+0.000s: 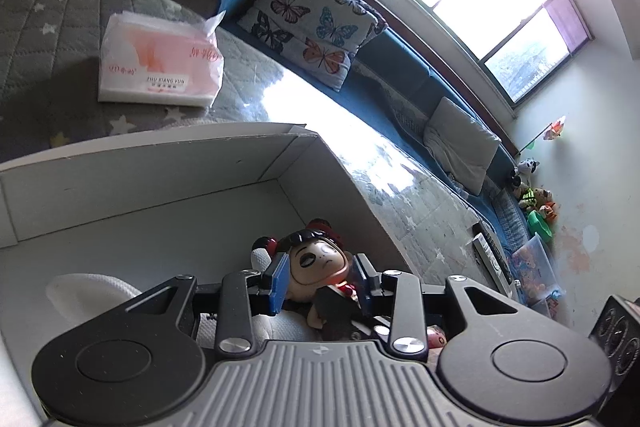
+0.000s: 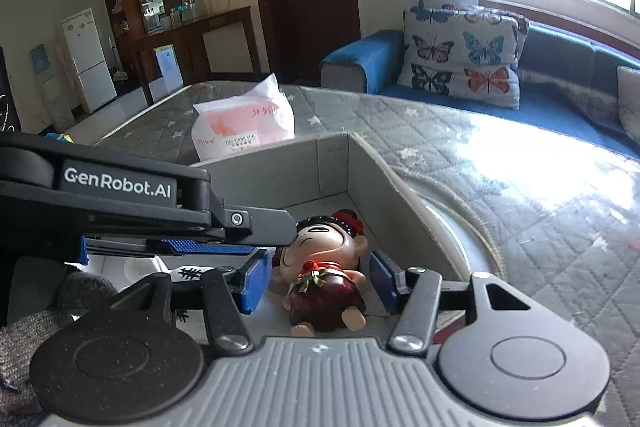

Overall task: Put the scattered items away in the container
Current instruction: 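Open the left gripper to release the doll into the box, then move the left gripper toward the tan peanut-shaped toy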

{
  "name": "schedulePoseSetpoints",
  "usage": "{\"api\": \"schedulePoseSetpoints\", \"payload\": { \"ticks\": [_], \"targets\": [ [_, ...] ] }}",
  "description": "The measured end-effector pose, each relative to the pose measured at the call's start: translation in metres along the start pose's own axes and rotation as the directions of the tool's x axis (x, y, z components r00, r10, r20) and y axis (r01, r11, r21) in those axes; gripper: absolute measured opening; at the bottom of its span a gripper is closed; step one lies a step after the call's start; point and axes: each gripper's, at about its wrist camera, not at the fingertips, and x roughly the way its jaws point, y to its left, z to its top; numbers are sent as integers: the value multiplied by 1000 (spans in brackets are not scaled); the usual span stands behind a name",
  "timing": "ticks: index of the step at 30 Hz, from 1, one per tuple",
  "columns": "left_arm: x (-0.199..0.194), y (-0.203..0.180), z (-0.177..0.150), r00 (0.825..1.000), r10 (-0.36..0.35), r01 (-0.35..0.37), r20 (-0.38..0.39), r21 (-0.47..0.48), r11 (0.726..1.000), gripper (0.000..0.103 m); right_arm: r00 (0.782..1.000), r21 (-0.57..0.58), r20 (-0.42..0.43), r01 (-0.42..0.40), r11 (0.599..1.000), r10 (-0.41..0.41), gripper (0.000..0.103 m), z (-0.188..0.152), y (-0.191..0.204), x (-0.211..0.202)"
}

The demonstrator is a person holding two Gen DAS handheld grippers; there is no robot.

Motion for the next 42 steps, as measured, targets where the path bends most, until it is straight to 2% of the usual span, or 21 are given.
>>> {"api": "schedulePoseSetpoints", "payload": {
  "ticks": [3, 10, 14, 21, 30, 42],
  "targets": [
    [-12, -10, -5, 1000, 5, -6, 22, 29, 1000, 37, 1000, -13, 31, 4, 1000, -4, 62, -3, 2, -17],
    [-37, -37, -27, 998, 8, -15, 54, 123, 992, 37, 996, -31, 83, 16, 999, -13, 62, -14, 5, -58],
    [-52, -49, -43, 997, 8, -19, 71, 158, 987, 37, 994, -38, 111, 27, 999, -23, 67, -24, 7, -83],
    [-71, -70, -72, 997, -3, -12, 71, 219, 976, 37, 991, -49, 126, 43, 998, -37, 75, -50, 11, -117],
    [-75, -91, -111, 999, -15, 4, 38, 283, 959, 37, 988, -47, 131, 91, 995, -84, 78, -84, 8, -148],
    [-59, -100, -153, 999, -14, 30, -52, 315, 949, 37, 980, 23, 114, 161, 987, -163, 80, -133, -4, -171]
  ]
}}
